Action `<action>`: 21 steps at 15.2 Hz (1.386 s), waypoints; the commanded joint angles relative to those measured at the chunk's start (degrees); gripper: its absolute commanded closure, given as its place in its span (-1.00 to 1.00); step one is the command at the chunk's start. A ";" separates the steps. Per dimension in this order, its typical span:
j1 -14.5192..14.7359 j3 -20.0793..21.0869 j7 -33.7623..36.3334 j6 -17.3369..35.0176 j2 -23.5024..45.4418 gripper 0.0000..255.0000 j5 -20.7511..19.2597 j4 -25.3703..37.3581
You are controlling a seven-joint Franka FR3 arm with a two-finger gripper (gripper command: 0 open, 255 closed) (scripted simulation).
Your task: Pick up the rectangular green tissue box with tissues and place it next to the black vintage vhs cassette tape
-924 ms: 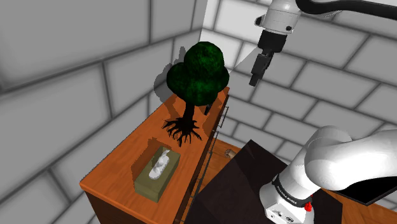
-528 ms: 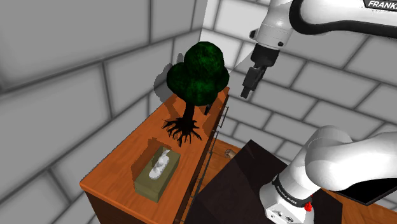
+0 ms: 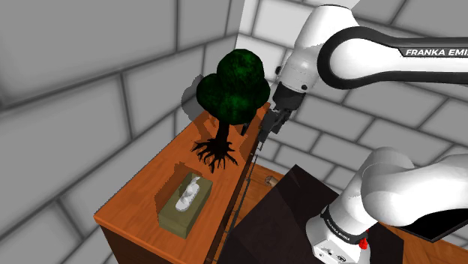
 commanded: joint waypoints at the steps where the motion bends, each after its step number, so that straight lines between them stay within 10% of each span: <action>1: 1.21 1.71 1.95 4.39 0.21 -1.00 2.67 -2.65; 21: 12.86 19.09 13.53 57.34 38.69 -1.00 25.86 -0.33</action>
